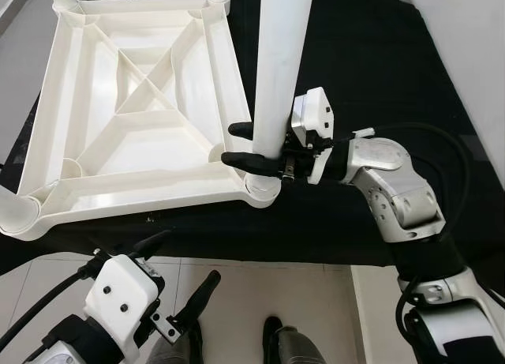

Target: Building children table

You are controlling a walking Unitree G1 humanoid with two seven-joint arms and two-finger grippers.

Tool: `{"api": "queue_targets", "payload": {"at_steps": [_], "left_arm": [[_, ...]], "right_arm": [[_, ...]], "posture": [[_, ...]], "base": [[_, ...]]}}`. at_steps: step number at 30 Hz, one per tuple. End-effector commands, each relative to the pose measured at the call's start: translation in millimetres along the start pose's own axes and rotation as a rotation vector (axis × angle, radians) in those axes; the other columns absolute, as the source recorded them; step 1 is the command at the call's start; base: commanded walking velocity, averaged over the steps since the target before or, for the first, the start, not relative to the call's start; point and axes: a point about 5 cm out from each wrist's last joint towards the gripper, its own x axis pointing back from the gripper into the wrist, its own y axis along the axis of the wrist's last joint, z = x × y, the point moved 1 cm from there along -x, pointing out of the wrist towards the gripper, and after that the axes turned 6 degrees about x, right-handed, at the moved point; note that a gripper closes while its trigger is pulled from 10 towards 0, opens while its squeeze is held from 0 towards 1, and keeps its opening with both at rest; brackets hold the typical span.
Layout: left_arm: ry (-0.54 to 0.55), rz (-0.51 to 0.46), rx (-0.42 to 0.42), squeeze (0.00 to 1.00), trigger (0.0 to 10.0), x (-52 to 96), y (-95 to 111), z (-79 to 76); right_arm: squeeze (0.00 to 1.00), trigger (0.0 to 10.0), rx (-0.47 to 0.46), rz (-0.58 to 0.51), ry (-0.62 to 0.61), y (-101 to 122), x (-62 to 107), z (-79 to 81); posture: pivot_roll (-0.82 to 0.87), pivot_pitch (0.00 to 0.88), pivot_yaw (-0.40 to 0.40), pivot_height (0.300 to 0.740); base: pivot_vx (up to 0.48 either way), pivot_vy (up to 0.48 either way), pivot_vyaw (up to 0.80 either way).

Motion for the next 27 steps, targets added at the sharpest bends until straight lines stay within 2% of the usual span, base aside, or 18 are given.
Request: {"api": "queue_targets", "payload": {"at_steps": [1,16,27], "left_arm": [[-0.013,0.016,0.014,0.00,10.0,1.5,-0.9,-4.6],[-0.011,0.020,0.010,0.00,10.0,1.1,-1.1,-4.0],[-0.011,0.021,0.011,0.00,10.0,0.8,-1.1,-3.6]], "right_arm": [[0.00,10.0,-0.174,0.132,-0.010,-41.1,5.9,13.5],[0.00,10.0,-0.237,0.124,-0.116,-45.5,12.8,14.7],[0.00,10.0,-0.237,0.113,-0.130,-42.7,13.7,15.7]], "posture": [[0.07,0.360,-0.081,0.740],[0.07,0.354,-0.078,0.740],[0.07,0.354,-0.078,0.740]], "base": [[0.000,0.000,0.00],[0.000,0.000,0.00],[0.000,0.000,0.00]]}}
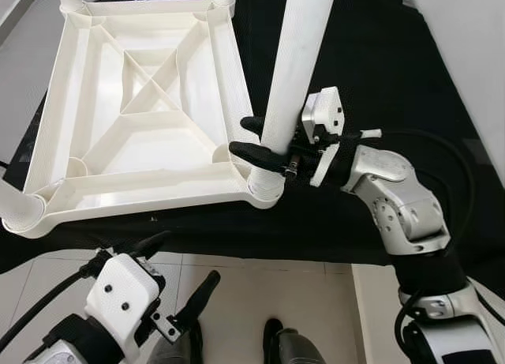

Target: Building children table

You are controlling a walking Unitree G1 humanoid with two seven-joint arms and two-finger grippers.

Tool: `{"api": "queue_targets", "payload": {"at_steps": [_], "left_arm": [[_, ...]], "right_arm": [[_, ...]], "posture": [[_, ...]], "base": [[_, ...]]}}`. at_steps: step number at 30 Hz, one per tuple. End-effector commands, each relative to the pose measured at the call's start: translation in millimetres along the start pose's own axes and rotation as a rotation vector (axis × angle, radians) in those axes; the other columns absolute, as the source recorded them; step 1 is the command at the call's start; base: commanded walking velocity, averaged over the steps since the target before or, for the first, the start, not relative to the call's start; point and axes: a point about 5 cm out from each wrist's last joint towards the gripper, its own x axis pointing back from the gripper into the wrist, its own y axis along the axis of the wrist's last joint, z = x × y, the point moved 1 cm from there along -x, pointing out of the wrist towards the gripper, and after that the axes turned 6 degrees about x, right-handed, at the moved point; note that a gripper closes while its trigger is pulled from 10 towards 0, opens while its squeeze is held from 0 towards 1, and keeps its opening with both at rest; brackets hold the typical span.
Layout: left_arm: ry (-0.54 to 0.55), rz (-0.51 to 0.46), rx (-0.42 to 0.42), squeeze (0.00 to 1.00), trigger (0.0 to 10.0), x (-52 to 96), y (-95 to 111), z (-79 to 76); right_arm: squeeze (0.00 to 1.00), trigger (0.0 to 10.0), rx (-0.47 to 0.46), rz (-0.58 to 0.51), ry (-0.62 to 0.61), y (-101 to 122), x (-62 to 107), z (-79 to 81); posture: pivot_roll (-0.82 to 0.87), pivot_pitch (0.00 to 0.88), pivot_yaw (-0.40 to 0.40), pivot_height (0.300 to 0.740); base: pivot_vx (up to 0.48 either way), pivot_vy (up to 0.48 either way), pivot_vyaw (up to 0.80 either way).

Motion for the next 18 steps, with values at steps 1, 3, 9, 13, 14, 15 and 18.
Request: {"api": "queue_targets", "payload": {"at_steps": [1,3,9,13,14,15,18], "left_arm": [[-0.011,0.010,0.011,0.00,10.0,1.7,0,-4.0],[-0.011,0.010,0.011,0.00,10.0,1.7,0,-3.9],[-0.011,0.011,0.010,0.00,10.0,1.6,-1,-3.6],[-0.011,0.013,0.009,0.00,10.0,1.8,-1,-3.8],[-0.011,0.013,0.009,0.00,10.0,1.8,-1,-3.8],[-0.006,0.013,0.007,0.00,10.0,1.9,-1,-2.9],[0.000,0.012,0.002,0.00,10.0,-1.1,-3,-0.5]], "right_arm": [[0.00,10.0,-0.146,0.142,-0.007,-39,8.5,8.8],[0.00,10.0,-0.146,0.139,-0.008,-39,9.0,9.6],[0.00,10.0,-0.138,0.130,-0.055,-38,12.8,12.0],[0.00,10.0,-0.070,0.297,-0.362,-49,18.4,3.3],[0.00,10.0,-0.070,0.297,-0.362,-49,18.4,3.3],[0.00,10.0,-0.070,0.345,-0.597,-48,21.2,9.9],[0.00,10.0,-0.125,0.371,-0.885,-49,29.4,20.5]], "posture": [[0.07,0.354,-0.078,0.740],[0.07,0.354,-0.076,0.740],[0.07,0.352,-0.075,0.740],[0.09,0.349,-0.096,0.740],[0.09,0.349,-0.096,0.740],[0.08,0.341,-0.093,0.740],[0.06,0.325,-0.074,0.740]], "base": [[0.000,0.000,0.00],[0.000,0.000,0.00],[0.000,0.000,0.00],[0.000,0.000,0.00],[0.000,0.000,0.00],[0.000,0.000,0.00],[0.000,0.000,0.00]]}}
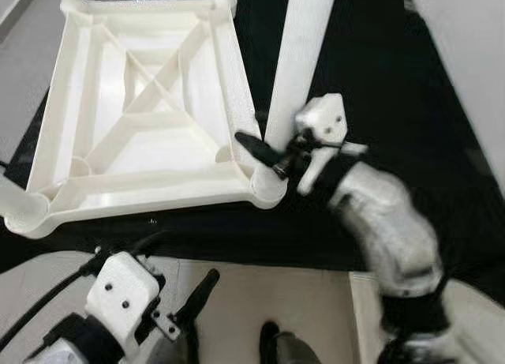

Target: Building children table

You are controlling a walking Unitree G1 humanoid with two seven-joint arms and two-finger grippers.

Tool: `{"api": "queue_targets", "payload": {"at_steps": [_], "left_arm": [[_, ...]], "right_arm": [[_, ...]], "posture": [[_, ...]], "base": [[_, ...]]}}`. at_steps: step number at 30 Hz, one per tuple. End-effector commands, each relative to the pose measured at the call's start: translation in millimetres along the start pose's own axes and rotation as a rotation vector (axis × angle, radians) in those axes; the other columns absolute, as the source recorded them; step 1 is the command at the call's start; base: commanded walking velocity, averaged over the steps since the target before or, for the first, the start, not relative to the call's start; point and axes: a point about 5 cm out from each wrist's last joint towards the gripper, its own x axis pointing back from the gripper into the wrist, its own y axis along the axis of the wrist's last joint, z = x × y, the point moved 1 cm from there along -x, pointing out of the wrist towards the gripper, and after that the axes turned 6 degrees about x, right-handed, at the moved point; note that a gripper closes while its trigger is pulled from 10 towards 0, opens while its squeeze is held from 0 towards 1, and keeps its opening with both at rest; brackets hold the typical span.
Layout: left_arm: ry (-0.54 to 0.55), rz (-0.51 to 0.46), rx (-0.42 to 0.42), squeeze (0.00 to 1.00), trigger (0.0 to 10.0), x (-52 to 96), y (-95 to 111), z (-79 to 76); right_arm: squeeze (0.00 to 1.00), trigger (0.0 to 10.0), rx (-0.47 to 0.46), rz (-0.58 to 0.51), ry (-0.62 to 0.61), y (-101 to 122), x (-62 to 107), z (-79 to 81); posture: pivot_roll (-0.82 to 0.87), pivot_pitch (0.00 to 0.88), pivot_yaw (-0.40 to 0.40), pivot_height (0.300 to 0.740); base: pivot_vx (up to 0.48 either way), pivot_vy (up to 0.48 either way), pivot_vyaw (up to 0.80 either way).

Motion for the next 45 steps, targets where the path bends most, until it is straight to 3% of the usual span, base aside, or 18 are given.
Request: {"api": "queue_targets", "payload": {"at_steps": [1,9,14,16,17,18,19,23,27,31,33,35,38,41,44,45], "left_arm": [[0.000,0.017,0.009,0.00,10.0,-2.0,-5,-0.2],[0.002,-0.001,-0.002,0.00,10.0,-10.3,-10,5.1],[0.015,-0.004,-0.013,0.00,10.0,-14.1,-12,8.2],[0.011,0.002,-0.020,0.00,10.0,-16.1,-14,9.7],[0.011,0.002,-0.020,0.00,10.0,-16.1,-14,9.7],[0.010,0.005,-0.025,0.00,10.0,-18.2,-15,11.6],[0.007,0.008,-0.029,0.00,10.0,-19.0,-16,12.3],[0.004,0.010,-0.033,0.00,10.0,-19.6,-16,12.8],[-0.015,-0.007,-0.063,0.00,10.0,-26.2,-13,16.1],[-0.010,-0.099,-0.074,0.00,10.0,-44.2,4,23.9],[0.002,-0.227,-0.031,0.00,10.0,-68.2,34,33.8],[-0.006,-0.327,0.015,0.00,10.0,-82.9,58,38.3],[-0.009,-0.347,0.023,0.00,10.0,-85.3,63,39.0],[-0.126,-0.515,0.025,0.00,10.0,-109.0,111,41.1],[-0.161,-0.564,0.013,0.02,10.0,-113.1,123,39.7],[-0.196,-0.593,0.003,0.32,10.0,-116.7,132,37.1]], "right_arm": [[0.00,10.0,-0.021,0.268,-0.219,-50,15.3,-20.0],[0.00,10.0,-0.055,0.191,-0.296,-41,2.2,-34.4],[0.00,10.0,-0.112,0.137,-0.311,-36,7.0,-22.7],[0.00,10.0,-0.231,0.001,-0.265,-20,3.7,-14.1],[0.00,10.0,-0.231,0.001,-0.265,-20,3.7,-14.1],[0.00,10.0,-0.292,-0.118,-0.219,-1,-0.2,-13.3],[0.00,10.0,-0.296,-0.158,-0.205,6,-1.4,-14.6],[0.00,10.0,-0.294,-0.179,-0.200,10,-1.9,-15.6],[0.00,10.0,-0.214,-0.292,-0.090,26,0.1,-15.4],[0.00,10.0,-0.113,-0.316,-0.021,29,-0.7,-13.3],[0.00,10.0,0.056,-0.300,0.060,30,-5.7,-13.7],[0.00,10.0,0.145,-0.273,0.110,28,-9.0,-15.8],[0.00,10.0,0.156,-0.269,0.120,28,-9.6,-16.8],[0.00,10.0,0.271,-0.199,0.125,22,-15.4,-34.8],[0.00,10.0,0.289,-0.187,0.131,21,-16.4,-36.9],[0.00,10.0,0.301,-0.185,0.139,21,-17.3,-36.0]], "posture": [[0.07,0.316,-0.073,0.740],[0.06,0.263,-0.080,0.740],[0.06,0.245,-0.074,0.740],[0.07,0.220,-0.062,0.740],[0.07,0.220,-0.062,0.740],[0.07,0.206,-0.053,0.740],[0.06,0.199,-0.050,0.740],[0.06,0.199,-0.050,0.740],[0.05,0.178,-0.035,0.740],[0.05,0.159,-0.030,0.740],[0.04,0.138,-0.030,0.740],[0.04,0.138,-0.030,0.740],[0.04,0.138,-0.030,0.740],[0.02,0.099,-0.026,0.740],[0.01,0.092,-0.024,0.740],[0.01,0.086,-0.020,0.740]], "base": [[0.000,0.000,0.00],[0.000,0.000,0.00],[0.000,0.000,0.00],[0.000,0.000,0.00],[0.000,0.000,0.00],[0.000,0.000,0.00],[0.000,0.000,0.00],[0.000,0.000,0.00],[0.000,0.000,0.00],[0.000,0.000,0.00],[0.000,0.000,0.00],[0.000,0.000,0.00],[0.000,0.000,0.00],[0.000,0.000,0.00],[0.000,0.000,0.00],[0.000,0.000,0.00]]}}
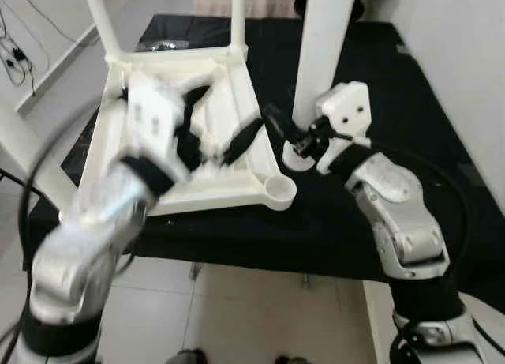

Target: Building children table

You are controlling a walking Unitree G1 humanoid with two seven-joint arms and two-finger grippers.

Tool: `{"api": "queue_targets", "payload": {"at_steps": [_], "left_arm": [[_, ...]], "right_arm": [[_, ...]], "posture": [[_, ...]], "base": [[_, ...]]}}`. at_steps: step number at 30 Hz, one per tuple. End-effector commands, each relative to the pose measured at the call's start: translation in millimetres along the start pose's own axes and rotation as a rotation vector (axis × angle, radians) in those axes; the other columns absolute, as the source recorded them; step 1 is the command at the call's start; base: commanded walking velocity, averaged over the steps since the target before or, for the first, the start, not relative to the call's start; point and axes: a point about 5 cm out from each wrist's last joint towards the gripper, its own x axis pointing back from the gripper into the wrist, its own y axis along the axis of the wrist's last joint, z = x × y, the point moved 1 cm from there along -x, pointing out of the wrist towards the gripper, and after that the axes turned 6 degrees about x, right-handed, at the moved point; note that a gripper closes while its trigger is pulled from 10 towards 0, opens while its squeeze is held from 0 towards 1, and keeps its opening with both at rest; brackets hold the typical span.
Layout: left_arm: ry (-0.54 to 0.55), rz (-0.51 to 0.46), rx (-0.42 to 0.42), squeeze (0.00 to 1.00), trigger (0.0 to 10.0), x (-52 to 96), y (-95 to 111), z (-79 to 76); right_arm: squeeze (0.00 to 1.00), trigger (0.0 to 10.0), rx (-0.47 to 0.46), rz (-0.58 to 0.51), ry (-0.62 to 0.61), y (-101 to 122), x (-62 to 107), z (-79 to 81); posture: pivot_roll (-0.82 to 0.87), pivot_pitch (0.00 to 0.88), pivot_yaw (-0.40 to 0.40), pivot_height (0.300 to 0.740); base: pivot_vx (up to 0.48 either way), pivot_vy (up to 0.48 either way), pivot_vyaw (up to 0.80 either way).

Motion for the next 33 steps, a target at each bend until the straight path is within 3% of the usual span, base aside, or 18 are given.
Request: {"api": "queue_targets", "payload": {"at_steps": [1,6,7,9,10,13,21,22,33], "left_arm": [[-0.071,-0.035,0.029,1.00,10.0,-11.6,3,-3.5],[-0.098,-0.066,0.038,1.00,10.0,-26.9,8,-2.7],[-0.093,-0.077,0.033,0.60,10.0,-34.6,11,-1.4],[-0.093,-0.083,0.035,0.60,10.0,-36.5,12,-1.4],[-0.095,-0.080,0.036,0.00,10.0,-39.7,11,-1.0],[-0.083,-0.065,0.037,0.00,10.0,-49.2,7,3.1],[-0.052,-0.034,0.031,0.00,10.0,-64.9,1,7.3],[-0.049,-0.028,0.045,0.00,0.0,-69.5,-1,7.2],[-0.066,-0.054,0.143,0.00,0.0,-73.2,4,1.3]], "right_arm": [[0.00,10.0,0.033,-0.019,0.023,3,-3.4,3.3],[0.00,10.0,0.032,-0.034,0.065,4,-7.7,14.7],[0.00,10.0,0.023,-0.051,0.100,6,-9.8,24.9],[0.00,10.0,0.020,-0.056,0.110,6,-10.3,27.9],[0.00,10.0,0.014,-0.064,0.131,8,-11.3,34.3],[0.00,10.0,0.011,-0.080,0.175,9,-13.7,46.6],[0.00,10.0,0.028,-0.080,0.202,8,-15.9,55.1],[0.00,10.0,0.046,-0.069,0.193,6,-17.1,54.7],[0.00,10.0,0.104,-0.004,0.121,-6,-21.5,46.9]], "posture": [[0.01,0.075,-0.018,0.740],[0.01,0.066,-0.021,0.740],[0.01,0.062,-0.022,0.740],[0.01,0.062,-0.022,0.740],[0.01,0.059,-0.023,0.740],[0.01,0.054,-0.025,0.740],[0.01,0.051,-0.025,0.740],[0.01,0.051,-0.024,0.740],[0.01,0.052,-0.022,0.740]], "base": [[0.000,0.000,0.00],[0.000,0.000,0.00],[0.000,0.000,0.00],[0.000,0.000,0.00],[0.000,0.000,0.00],[0.000,0.000,0.00],[0.000,0.000,0.00],[0.000,0.000,0.00],[0.000,0.000,0.00]]}}
